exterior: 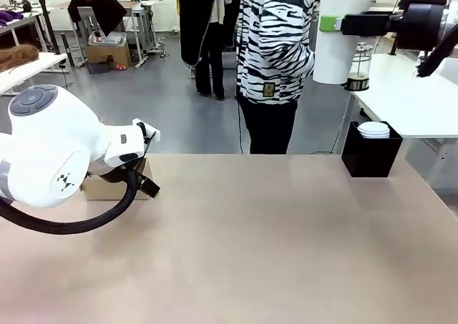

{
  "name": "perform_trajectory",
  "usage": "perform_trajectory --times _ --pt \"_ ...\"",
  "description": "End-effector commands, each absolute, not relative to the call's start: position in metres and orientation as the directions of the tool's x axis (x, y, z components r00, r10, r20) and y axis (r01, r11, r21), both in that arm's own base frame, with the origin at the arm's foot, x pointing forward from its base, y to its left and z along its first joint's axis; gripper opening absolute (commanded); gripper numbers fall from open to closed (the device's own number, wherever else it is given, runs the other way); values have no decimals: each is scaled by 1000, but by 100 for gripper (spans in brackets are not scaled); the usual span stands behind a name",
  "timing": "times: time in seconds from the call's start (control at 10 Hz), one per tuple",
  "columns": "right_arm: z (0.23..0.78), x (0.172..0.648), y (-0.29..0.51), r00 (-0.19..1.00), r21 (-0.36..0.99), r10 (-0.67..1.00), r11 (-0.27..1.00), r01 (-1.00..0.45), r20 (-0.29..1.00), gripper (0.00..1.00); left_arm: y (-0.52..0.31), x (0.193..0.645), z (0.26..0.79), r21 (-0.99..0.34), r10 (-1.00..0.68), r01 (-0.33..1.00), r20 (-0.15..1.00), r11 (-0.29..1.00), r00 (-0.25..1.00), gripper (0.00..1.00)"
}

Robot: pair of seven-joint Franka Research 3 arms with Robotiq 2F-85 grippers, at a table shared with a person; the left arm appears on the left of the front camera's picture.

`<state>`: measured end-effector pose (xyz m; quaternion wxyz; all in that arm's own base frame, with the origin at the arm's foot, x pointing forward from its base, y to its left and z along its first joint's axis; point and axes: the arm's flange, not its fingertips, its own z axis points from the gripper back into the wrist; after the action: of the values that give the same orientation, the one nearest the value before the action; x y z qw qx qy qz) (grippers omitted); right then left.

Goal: Pour a drink into a cup and package it in a carrier.
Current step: Position the Cup Carrier in the center of the table.

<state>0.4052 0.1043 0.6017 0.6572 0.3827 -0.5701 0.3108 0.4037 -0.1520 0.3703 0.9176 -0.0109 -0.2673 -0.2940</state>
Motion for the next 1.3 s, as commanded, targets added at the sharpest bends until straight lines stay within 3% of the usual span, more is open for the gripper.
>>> perform_trajectory --times 0.0,0.6,0.9,1.2 --pt "602 406 107 149 145 -34 523 -840 988 75 -152 404 370 135 -533 546 498 827 684 100" --pt "602 406 107 149 145 -34 523 -840 988 75 -152 404 370 137 -534 545 497 827 684 100" --pt "602 406 107 149 145 -34 523 -840 988 75 -128 416 434 -71 -408 490 458 869 790 100" --pt "602 406 107 149 145 -34 523 -840 988 75 -99 420 514 -95 -330 399 409 912 851 100"
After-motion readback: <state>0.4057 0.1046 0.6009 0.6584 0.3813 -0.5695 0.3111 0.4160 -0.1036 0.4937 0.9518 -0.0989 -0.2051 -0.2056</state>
